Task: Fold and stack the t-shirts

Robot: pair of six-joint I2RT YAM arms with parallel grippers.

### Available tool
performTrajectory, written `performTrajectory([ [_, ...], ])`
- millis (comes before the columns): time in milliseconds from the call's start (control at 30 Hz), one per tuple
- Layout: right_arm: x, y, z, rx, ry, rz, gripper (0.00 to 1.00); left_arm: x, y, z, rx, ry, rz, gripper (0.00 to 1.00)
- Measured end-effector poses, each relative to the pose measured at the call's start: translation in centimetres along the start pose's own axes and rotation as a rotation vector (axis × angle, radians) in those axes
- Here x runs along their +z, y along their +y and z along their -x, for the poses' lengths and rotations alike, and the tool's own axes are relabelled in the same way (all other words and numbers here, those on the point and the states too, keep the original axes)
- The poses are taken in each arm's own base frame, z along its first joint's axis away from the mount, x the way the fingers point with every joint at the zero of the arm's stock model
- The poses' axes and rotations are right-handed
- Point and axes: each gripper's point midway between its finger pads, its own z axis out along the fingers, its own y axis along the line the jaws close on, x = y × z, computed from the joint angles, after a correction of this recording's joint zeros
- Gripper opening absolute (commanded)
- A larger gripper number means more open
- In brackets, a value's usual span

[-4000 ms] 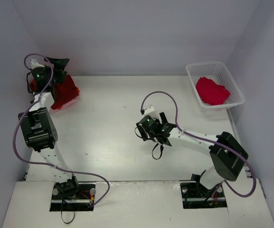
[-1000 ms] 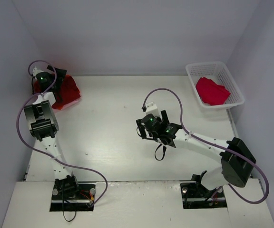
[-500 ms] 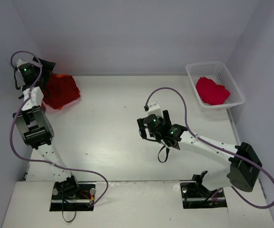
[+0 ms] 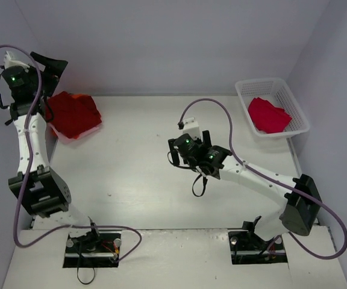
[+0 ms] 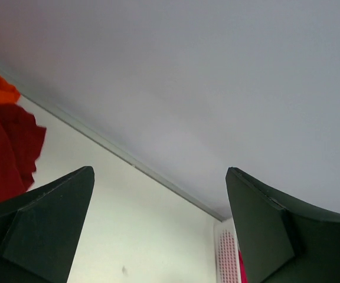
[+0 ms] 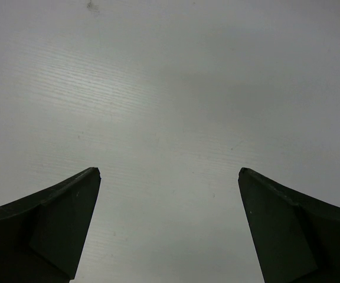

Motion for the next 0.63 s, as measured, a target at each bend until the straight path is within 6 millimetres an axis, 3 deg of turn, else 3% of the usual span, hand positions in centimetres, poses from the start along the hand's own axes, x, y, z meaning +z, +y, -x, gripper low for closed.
performTrajectory([
  [133, 0.7, 0.6, 0.9, -0.010, 0.018, -0.029, 1.00, -3.7, -1.8, -2.7, 0.006, 0.032, -0.015, 0.88],
  [233, 1.0, 0.5, 0.7, -0.017, 0.032, -0.047, 1.00, -5.1, -2.2, -6.0, 0.001, 0.096, -0.011, 0.88],
  [433, 1.4, 0.5, 0.7, -0.027, 0.049, -0.075, 1.00, -6.9, -0.6, -13.2, 0.034, 0.279, 0.054, 0.88],
  [533, 1.6, 0.6, 0.9, -0.025, 0.050, -0.079, 0.99, -10.0, 0.6, -14.9, 0.056, 0.318, 0.103, 0.88],
  [633, 1.7, 0.7, 1.1, -0.016, 0.049, -0.079, 1.00, -13.4, -0.1, -14.7, 0.103, 0.307, 0.104, 0.88],
])
